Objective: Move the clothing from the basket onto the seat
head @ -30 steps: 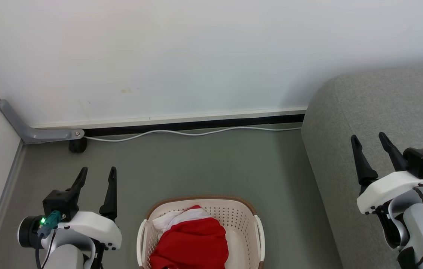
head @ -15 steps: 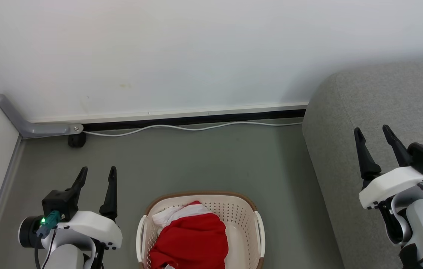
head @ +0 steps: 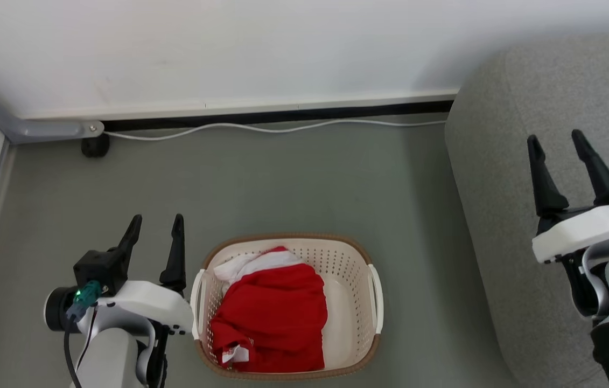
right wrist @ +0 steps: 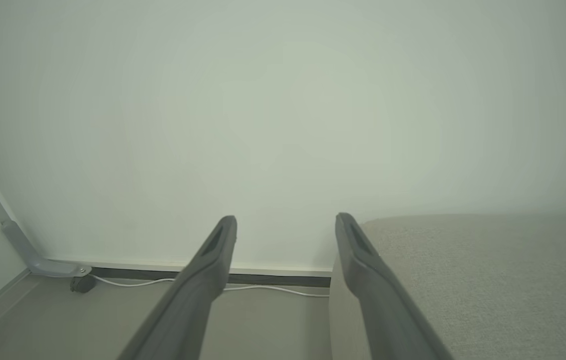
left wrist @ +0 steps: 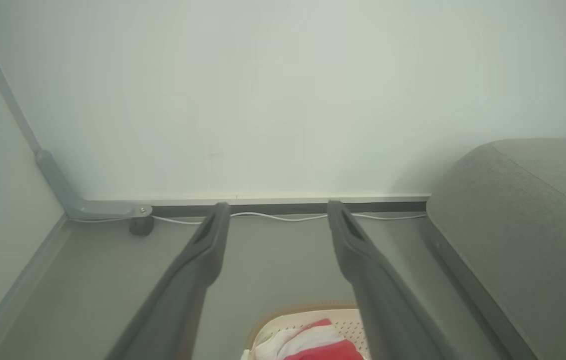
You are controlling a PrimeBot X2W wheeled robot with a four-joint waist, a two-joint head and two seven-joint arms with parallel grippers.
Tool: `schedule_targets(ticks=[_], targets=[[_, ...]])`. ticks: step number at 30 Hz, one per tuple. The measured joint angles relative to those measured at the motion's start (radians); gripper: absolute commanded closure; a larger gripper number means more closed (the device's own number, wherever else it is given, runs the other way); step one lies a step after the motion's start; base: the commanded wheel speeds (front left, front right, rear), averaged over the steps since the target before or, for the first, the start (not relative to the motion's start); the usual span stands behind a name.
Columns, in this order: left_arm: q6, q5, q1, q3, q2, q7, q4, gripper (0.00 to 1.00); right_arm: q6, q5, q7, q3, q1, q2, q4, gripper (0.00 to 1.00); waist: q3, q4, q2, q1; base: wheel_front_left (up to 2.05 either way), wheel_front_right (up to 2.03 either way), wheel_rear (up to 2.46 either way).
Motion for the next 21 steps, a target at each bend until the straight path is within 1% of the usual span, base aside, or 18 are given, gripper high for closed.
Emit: schedule_targets(ticks=[8,21], targets=[[0.052,-0.058,-0.061,-0.073,-0.002,0.0,-0.004,0.0,0.0,0.009,0.0,-0.023,-0.065,-0.031,-0.081,0.0,0.134,0.004,0.0,0.0,0.0,0.0,0.0],[0.106,-0.2,-0.168,-0.229,-0.001,-0.001,0.059,0.0,0.0,0.026,0.0,-0.018,-0.17,-0.069,-0.177,0.0,0.353,-0.014,0.0,0.0,0.0,0.0,0.0]])
